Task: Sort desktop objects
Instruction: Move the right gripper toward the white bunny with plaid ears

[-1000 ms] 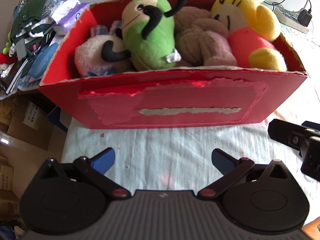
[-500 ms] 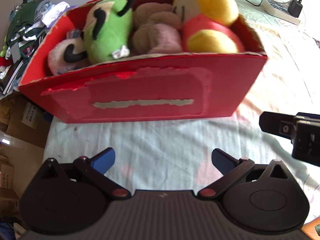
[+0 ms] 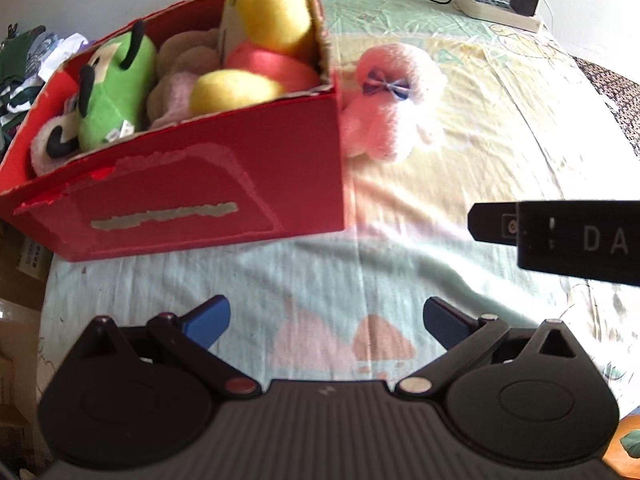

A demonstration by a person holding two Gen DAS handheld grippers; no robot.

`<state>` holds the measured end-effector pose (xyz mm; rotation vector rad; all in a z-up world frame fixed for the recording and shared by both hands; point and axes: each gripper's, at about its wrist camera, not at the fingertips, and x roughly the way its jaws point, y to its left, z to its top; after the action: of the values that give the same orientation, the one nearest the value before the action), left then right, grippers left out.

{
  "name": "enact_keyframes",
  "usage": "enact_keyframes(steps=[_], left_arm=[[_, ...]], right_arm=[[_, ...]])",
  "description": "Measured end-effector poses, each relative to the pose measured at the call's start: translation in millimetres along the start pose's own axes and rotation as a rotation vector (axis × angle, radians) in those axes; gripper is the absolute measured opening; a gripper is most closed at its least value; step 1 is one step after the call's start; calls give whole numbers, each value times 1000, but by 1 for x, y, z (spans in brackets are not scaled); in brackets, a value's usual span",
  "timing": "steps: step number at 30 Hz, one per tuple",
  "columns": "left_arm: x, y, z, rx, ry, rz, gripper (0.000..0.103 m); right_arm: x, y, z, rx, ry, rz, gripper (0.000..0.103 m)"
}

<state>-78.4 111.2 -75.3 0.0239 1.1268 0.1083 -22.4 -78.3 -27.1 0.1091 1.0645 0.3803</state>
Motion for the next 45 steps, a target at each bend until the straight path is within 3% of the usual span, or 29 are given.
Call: enact_keyframes(steps=[6, 10, 18, 22, 25, 28, 34, 45], left_arm=[[-7, -28, 2, 30, -44, -31, 103], [-8, -39, 6, 31, -78, -53, 103], [15, -58, 15, 39, -42, -99, 103], [19, -68, 17, 66, -74, -83, 103], [19, -75, 16, 115, -124, -77, 103], [22, -74, 18, 131, -158, -119, 103], [37, -69, 23, 110, -154, -208, 103], [44, -69, 35, 168, -170, -265, 102]], right_arm=[[-2, -26, 1, 27, -9, 13, 65], [-4, -46, 4, 51, -19, 47, 58], [-6, -92, 21, 145, -56, 120, 52], [6, -106, 31, 192, -37, 183, 52], [17, -105, 38, 208, -17, 248, 52], [30, -99, 48, 191, 3, 297, 52], [58, -95, 67, 177, 53, 338, 52], [109, -74, 93, 156, 118, 419, 56]])
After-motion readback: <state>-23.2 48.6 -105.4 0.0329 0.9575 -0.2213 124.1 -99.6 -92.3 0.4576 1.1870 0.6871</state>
